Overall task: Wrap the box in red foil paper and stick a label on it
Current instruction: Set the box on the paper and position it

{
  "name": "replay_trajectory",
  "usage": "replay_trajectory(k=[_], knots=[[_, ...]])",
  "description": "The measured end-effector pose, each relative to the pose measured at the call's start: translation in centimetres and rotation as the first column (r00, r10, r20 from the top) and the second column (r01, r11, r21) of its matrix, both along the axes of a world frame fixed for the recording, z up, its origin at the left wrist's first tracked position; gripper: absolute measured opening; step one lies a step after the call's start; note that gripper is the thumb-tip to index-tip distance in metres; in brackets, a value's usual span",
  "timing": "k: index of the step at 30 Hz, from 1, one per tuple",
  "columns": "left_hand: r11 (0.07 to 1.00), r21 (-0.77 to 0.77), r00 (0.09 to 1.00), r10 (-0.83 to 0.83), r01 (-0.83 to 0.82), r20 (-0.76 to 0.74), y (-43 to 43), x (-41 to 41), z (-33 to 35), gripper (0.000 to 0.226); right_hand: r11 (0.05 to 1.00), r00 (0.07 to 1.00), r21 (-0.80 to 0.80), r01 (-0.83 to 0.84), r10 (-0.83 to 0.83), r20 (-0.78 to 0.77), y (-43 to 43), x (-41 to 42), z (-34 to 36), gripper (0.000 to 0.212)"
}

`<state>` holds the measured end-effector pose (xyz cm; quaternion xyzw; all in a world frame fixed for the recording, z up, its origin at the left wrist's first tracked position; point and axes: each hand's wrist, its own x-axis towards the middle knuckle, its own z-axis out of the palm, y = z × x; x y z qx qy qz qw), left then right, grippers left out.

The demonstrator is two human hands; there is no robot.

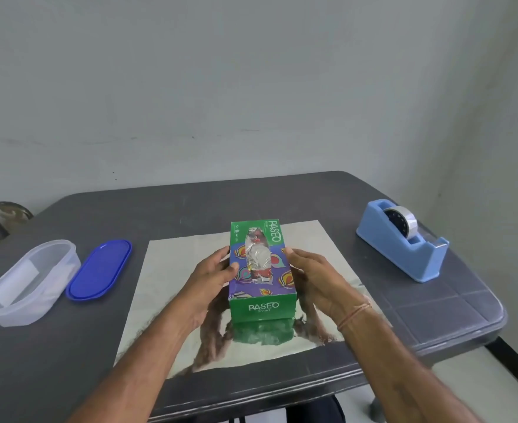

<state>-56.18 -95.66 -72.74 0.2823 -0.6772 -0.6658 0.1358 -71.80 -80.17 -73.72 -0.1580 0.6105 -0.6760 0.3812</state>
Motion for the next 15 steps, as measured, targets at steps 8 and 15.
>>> replay_trajectory(k=[8,15], knots=[[0.994,0.106,1.000,0.017,-0.017,-0.001,-0.2,0.5,0.1,0.033,0.986,0.992,-0.163,0.040,-0.020,0.121,-0.4,0.9,0.9,0.030],[0.956,0.264,0.991,-0.134,0.128,0.005,1.5,-0.1,4.0,0.065,0.943,0.977,-0.330,-0.045,0.111,0.184,-1.5,2.6,2.3,0.042]])
